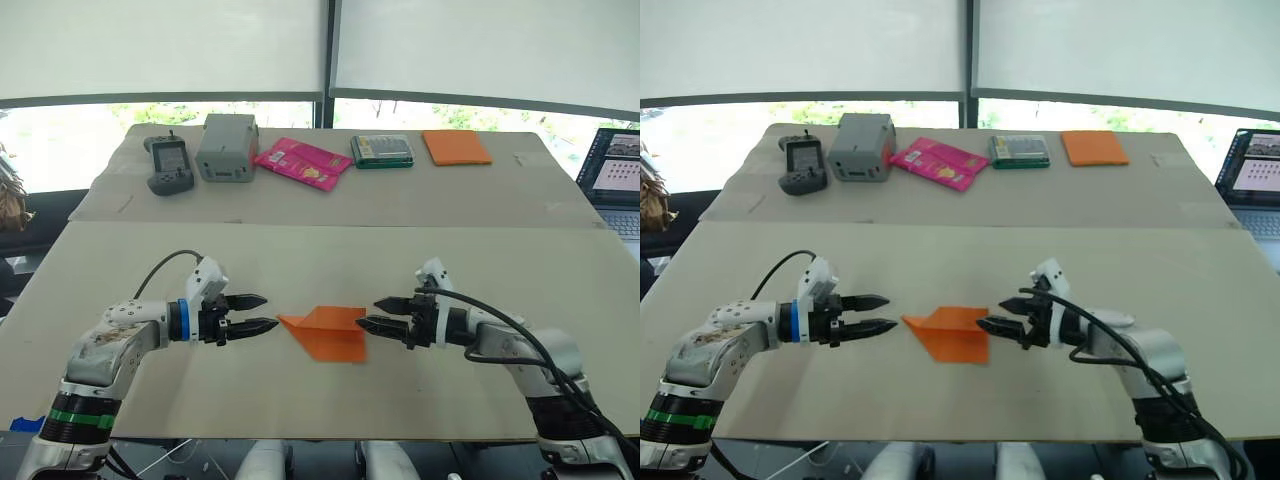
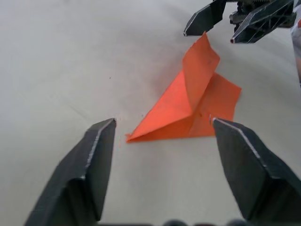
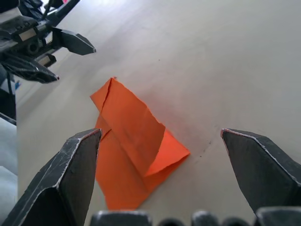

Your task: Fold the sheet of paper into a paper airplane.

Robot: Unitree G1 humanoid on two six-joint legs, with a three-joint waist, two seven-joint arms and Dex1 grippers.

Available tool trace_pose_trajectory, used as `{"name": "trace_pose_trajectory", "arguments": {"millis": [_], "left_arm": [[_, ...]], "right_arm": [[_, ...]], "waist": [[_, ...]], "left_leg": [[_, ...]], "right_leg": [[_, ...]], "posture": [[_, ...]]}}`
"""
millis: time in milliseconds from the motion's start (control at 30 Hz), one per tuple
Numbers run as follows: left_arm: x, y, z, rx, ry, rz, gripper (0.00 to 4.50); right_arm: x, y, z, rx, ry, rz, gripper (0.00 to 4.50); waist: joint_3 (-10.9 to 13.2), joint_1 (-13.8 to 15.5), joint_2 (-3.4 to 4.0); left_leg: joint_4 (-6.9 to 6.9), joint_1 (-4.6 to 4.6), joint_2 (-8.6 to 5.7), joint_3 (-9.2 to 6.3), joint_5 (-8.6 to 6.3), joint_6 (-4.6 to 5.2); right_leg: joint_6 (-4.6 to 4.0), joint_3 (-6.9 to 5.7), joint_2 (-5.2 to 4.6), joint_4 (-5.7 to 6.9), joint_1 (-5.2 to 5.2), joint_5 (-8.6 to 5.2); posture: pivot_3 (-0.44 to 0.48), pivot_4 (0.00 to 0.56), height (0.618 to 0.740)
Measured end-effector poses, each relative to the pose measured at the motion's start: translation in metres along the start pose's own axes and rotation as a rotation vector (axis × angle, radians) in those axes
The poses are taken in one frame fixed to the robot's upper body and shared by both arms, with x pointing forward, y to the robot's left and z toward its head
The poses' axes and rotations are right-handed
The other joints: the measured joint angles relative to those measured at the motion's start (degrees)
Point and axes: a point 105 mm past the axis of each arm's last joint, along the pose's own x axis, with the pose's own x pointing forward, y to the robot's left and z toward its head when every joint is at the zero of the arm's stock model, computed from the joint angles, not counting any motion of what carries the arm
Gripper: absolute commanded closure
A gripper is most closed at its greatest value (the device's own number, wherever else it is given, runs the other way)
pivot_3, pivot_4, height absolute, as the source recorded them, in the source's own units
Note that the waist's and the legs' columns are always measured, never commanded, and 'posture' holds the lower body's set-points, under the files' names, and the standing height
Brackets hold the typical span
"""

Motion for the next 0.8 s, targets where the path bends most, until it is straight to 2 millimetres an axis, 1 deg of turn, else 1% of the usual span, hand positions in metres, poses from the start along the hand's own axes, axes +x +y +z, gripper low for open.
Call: {"name": "trace_pose_trajectory", "arguments": {"millis": [67, 100, 300, 467, 500, 600, 633, 700, 800], "left_arm": [[0.001, -0.001, 0.0, 0.001, 0.002, -0.005, 0.62], [0.0, -0.001, 0.0, 0.002, 0.004, -0.003, 0.58], [-0.001, 0.001, -0.001, 0.004, 0.01, 0.009, 0.58], [-0.002, 0.001, -0.003, -0.011, 0.022, 0.011, 0.58], [-0.003, 0.001, -0.004, -0.016, 0.029, 0.013, 0.58], [-0.004, 0.0, -0.007, -0.023, 0.035, 0.014, 0.58], [-0.005, 0.001, -0.008, -0.026, 0.037, 0.015, 0.58], [-0.006, 0.003, -0.01, -0.035, 0.04, 0.023, 0.58], [-0.009, 0.013, -0.013, -0.034, 0.046, 0.06, 0.58]], "right_arm": [[0.003, 0.001, -0.004, 0.03, 0.031, 0.029, 0.0], [0.005, 0.002, -0.005, 0.049, 0.045, 0.043, 0.54], [0.012, 0.008, -0.01, 0.118, 0.075, 0.129, 2.59], [0.015, 0.012, -0.006, 0.134, 0.067, 0.176, 4.37], [0.016, 0.013, -0.005, 0.129, 0.069, 0.185, 4.48], [0.013, 0.013, 0.002, 0.092, 0.069, 0.192, 4.48], [0.013, 0.014, 0.008, 0.056, 0.057, 0.195, 4.48], [0.013, 0.02, 0.027, -0.055, 0.022, 0.204, 4.48], [0.014, 0.026, 0.052, -0.24, -0.028, 0.187, 4.48]], "waist": [[0.0, 0.0, 0.0], [0.0, 0.0, 0.0], [0.0, 0.0, 0.0], [0.0, 0.0, 0.01], [0.0, -0.1, 0.01], [0.0, 0.0, 0.02], [0.0, 0.0, 0.03], [0.0, -0.1, 0.04], [0.0, -0.1, 0.04]], "left_leg": [[0.0, -0.01, 0.0, 0.0, 0.0, 0.0], [0.0, -0.01, -0.01, 0.0, 0.0, 0.0], [0.0, -0.01, -0.02, 0.0, 0.0, 0.0], [0.0, 0.0, -0.01, 0.0, 0.0, 0.0], [0.0, 0.0, -0.01, 0.01, 0.0, 0.0], [0.0, -0.01, -0.01, 0.01, 0.0, 0.0], [0.0, -0.01, -0.02, 0.01, 0.0, -0.01], [0.0, 0.01, -0.01, 0.02, 0.01, -0.01], [0.0, 0.01, -0.02, 0.02, 0.01, -0.02]], "right_leg": [[0.0, -0.01, 0.0, 0.0, 0.0, 0.0], [0.0, 0.0, -0.01, -0.01, 0.0, 0.0], [0.0, 0.0, -0.01, -0.01, 0.0, 0.0], [0.0, -0.01, -0.01, 0.04, -0.03, 0.0], [0.0, -0.01, -0.01, 0.04, -0.04, 0.0], [0.0, -0.01, -0.01, 0.04, -0.04, 0.0], [0.0, -0.01, -0.02, 0.04, -0.05, 0.0], [0.0, -0.02, -0.01, 0.07, -0.07, 0.0], [0.0, -0.06, 0.0, 0.09, -0.09, 0.0]], "posture": [[0.0, 0.15, 0.74], [0.0, 0.15, 0.74], [0.0, 0.15, 0.74], [0.0, 0.15, 0.74], [0.0, 0.15, 0.74], [0.0, 0.15, 0.74], [0.0, 0.15, 0.74], [0.0, 0.15, 0.74], [0.0, 0.15, 0.74]]}}
